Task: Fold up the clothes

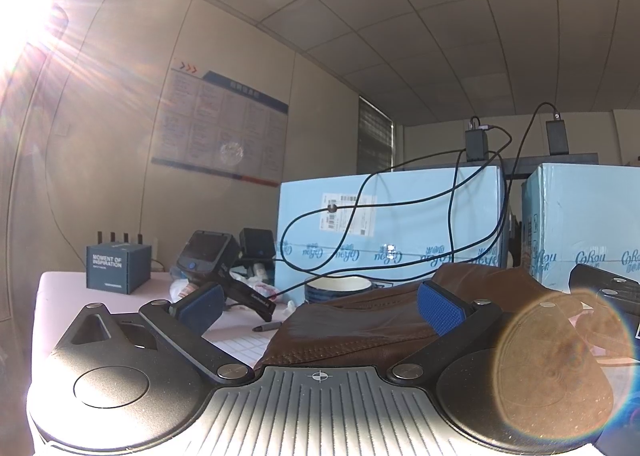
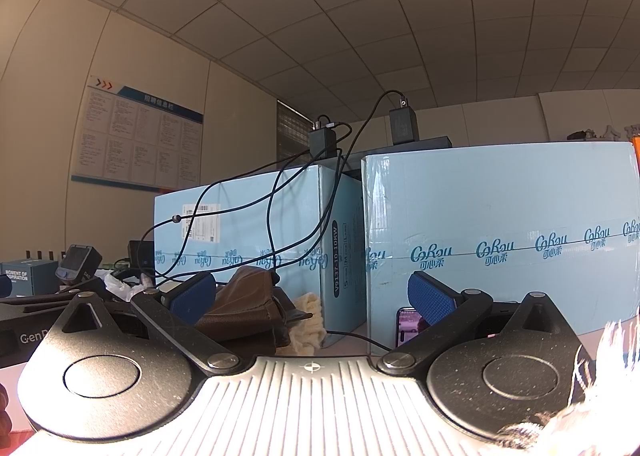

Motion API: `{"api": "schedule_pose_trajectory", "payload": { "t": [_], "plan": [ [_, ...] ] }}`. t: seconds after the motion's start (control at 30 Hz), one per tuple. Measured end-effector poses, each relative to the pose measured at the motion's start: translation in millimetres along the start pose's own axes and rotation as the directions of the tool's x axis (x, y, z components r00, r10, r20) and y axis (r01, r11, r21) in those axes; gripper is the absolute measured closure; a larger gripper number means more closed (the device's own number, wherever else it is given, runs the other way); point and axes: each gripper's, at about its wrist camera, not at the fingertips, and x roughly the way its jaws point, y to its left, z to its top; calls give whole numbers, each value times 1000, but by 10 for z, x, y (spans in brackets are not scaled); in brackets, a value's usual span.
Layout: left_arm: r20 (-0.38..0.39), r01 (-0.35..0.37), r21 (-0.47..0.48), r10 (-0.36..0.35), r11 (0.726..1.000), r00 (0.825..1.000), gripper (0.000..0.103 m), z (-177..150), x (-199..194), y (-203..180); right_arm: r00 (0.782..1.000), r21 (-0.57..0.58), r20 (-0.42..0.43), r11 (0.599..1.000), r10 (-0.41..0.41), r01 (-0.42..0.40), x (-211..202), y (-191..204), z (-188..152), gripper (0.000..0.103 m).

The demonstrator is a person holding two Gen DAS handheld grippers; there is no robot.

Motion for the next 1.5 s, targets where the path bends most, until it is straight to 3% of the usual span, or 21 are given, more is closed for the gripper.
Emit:
{"api": "schedule_pose_trajectory", "payload": {
  "t": [1.5],
  "plan": [
    [-13,31,-13,-32,999,999,0,-5,19,2,1000,2,-2,1000,0,0,7,-3,-2,0]
  ]
}}
